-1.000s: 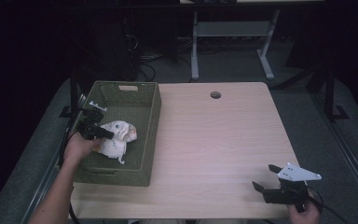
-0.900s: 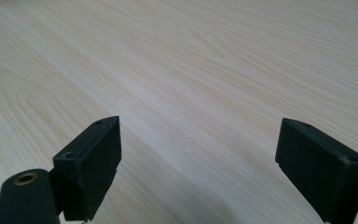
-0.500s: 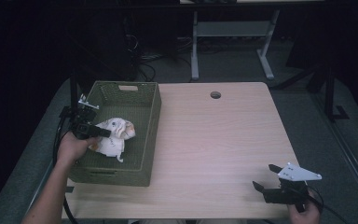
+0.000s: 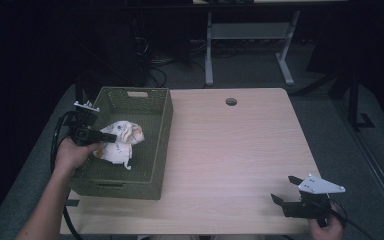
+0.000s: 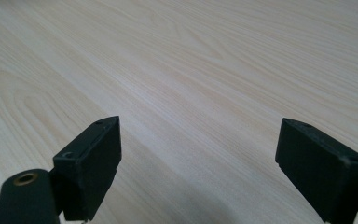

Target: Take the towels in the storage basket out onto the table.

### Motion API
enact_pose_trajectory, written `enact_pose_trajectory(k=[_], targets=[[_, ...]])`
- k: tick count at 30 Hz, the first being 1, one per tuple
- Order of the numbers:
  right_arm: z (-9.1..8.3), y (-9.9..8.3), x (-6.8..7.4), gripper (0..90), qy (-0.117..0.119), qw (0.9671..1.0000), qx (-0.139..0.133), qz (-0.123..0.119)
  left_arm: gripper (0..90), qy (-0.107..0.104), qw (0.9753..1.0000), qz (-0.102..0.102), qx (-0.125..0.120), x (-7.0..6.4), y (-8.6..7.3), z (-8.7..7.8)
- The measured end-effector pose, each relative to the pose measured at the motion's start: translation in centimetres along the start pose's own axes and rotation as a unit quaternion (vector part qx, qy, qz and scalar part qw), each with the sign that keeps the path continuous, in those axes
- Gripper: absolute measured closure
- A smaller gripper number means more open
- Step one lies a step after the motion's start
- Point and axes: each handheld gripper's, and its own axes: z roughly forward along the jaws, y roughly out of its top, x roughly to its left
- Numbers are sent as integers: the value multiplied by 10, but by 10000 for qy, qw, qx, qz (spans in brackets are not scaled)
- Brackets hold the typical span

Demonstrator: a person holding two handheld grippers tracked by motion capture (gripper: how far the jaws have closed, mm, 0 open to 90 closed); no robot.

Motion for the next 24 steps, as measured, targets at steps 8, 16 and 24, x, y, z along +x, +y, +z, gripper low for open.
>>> enact_pose_trajectory(k=[8,16,24], targets=[[1,0,0,140,-33,10000,-17,6,845,-241,9995,60,-178,-5,4,-9],[1,1,0,140,-41,10000,-10,-8,846,-382,9986,141,-335,-15,13,-17],[1,1,0,140,-43,10000,-12,2,847,-497,9976,249,-420,-24,20,-23]])
